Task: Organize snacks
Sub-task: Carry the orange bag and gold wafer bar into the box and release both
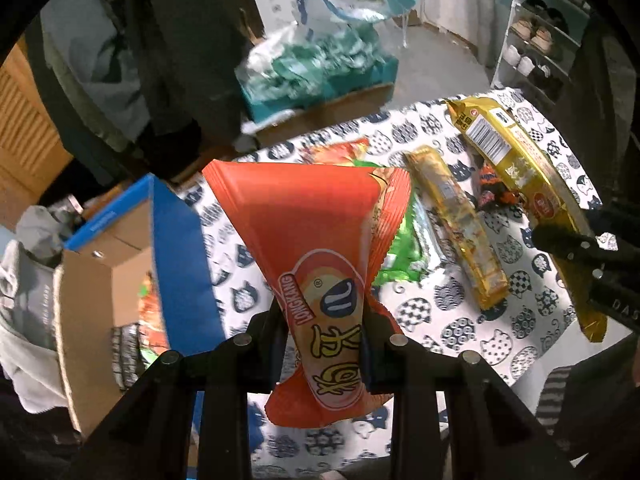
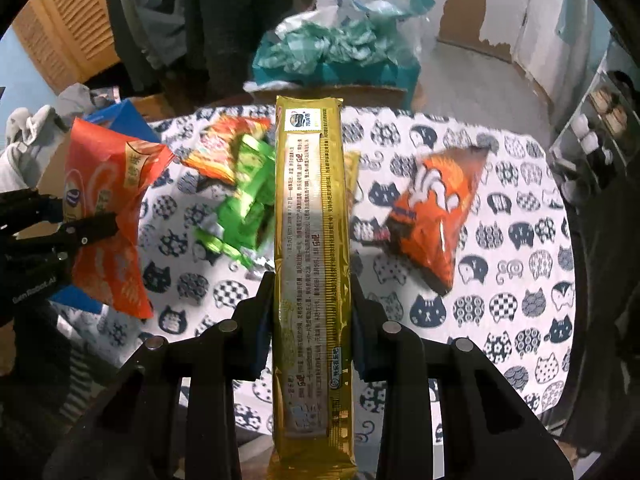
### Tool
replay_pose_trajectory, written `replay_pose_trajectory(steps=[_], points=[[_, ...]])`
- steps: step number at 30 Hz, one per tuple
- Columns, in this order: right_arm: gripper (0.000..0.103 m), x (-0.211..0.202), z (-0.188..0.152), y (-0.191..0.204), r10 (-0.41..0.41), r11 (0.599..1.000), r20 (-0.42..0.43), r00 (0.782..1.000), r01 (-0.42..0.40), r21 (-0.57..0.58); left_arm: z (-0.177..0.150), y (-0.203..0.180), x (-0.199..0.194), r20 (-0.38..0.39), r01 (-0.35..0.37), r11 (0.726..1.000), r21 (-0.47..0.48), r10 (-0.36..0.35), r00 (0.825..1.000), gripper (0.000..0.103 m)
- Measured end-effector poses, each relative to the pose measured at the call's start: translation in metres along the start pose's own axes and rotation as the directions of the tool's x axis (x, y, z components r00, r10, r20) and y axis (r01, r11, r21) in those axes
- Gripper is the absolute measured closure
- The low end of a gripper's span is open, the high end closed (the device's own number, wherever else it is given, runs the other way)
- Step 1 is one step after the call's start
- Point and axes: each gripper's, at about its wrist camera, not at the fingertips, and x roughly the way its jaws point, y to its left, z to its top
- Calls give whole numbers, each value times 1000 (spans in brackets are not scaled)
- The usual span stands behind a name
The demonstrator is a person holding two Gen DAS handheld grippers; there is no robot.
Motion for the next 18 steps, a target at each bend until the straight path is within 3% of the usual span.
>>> replay_pose_trajectory(steps=[18], points=[[72, -10, 44, 69, 62, 994, 37, 997, -58, -96, -5, 78, -37, 99, -84, 993, -78, 91, 991, 73]])
